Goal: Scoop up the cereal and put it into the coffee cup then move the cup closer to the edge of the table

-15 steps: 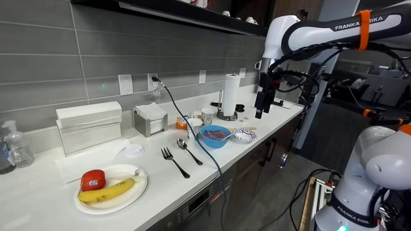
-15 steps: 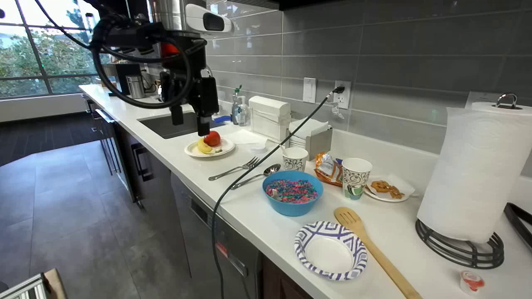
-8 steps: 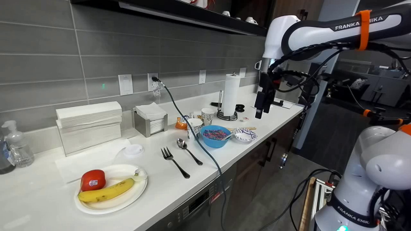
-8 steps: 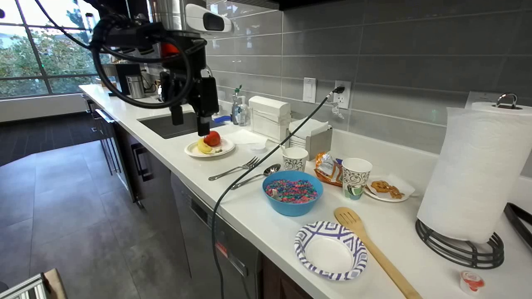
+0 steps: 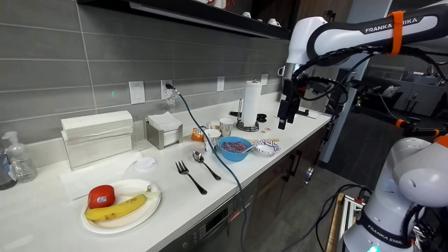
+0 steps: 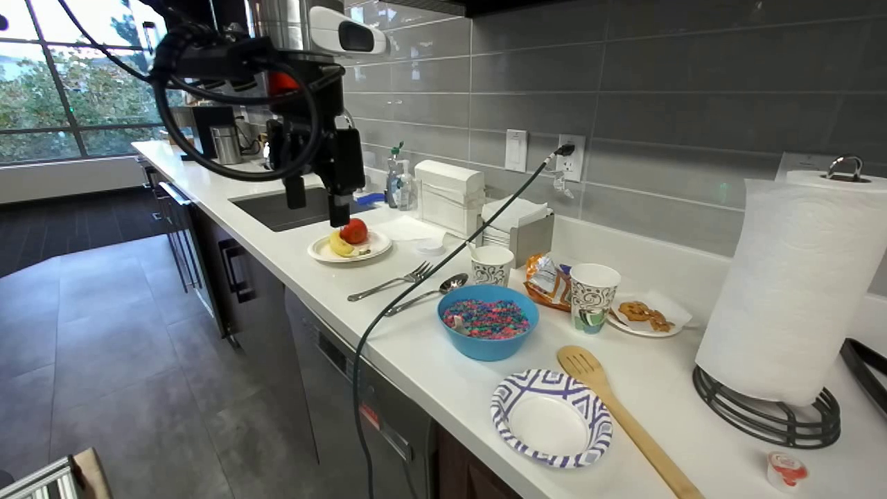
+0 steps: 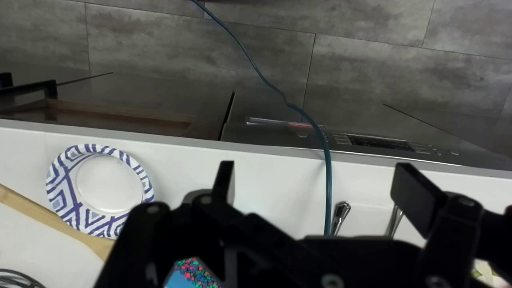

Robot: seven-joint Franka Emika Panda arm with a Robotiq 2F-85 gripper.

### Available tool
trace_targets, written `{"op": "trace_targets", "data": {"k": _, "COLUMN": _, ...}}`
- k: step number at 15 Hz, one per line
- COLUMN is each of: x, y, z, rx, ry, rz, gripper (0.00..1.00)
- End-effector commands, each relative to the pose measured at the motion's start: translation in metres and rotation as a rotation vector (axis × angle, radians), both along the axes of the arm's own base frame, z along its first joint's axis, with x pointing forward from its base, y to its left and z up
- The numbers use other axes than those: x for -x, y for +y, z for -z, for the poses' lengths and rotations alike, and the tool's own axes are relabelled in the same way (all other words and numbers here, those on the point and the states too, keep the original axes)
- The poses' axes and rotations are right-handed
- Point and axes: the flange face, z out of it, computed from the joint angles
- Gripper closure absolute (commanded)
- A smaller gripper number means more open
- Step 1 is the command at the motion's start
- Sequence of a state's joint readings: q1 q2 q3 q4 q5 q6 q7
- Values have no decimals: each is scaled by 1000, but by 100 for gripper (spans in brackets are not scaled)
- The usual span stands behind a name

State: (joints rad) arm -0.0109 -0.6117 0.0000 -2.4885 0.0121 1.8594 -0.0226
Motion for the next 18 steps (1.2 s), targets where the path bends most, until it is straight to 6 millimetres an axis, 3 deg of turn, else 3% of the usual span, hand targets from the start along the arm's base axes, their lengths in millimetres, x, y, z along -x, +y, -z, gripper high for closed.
{"op": "trace_targets", "data": {"k": 1, "x": 0, "y": 0, "z": -1, "rx": 0, "ry": 1, "rz": 0, "gripper": 0}}
{"op": "trace_targets", "data": {"k": 2, "x": 0, "y": 0, "z": -1, "rx": 0, "ry": 1, "rz": 0, "gripper": 0}}
{"op": "trace_targets", "data": {"k": 5, "x": -26, "y": 6, "z": 6, "rx": 6, "ry": 25, "rz": -27, "gripper": 0}}
{"op": "trace_targets", "data": {"k": 10, "x": -81, "y": 7, "z": 18, "rx": 98, "ry": 66, "rz": -58, "gripper": 0}}
{"op": "trace_targets", "data": {"k": 18, "x": -148, "y": -10, "z": 68, "rx": 169, "ry": 220, "rz": -110, "gripper": 0}}
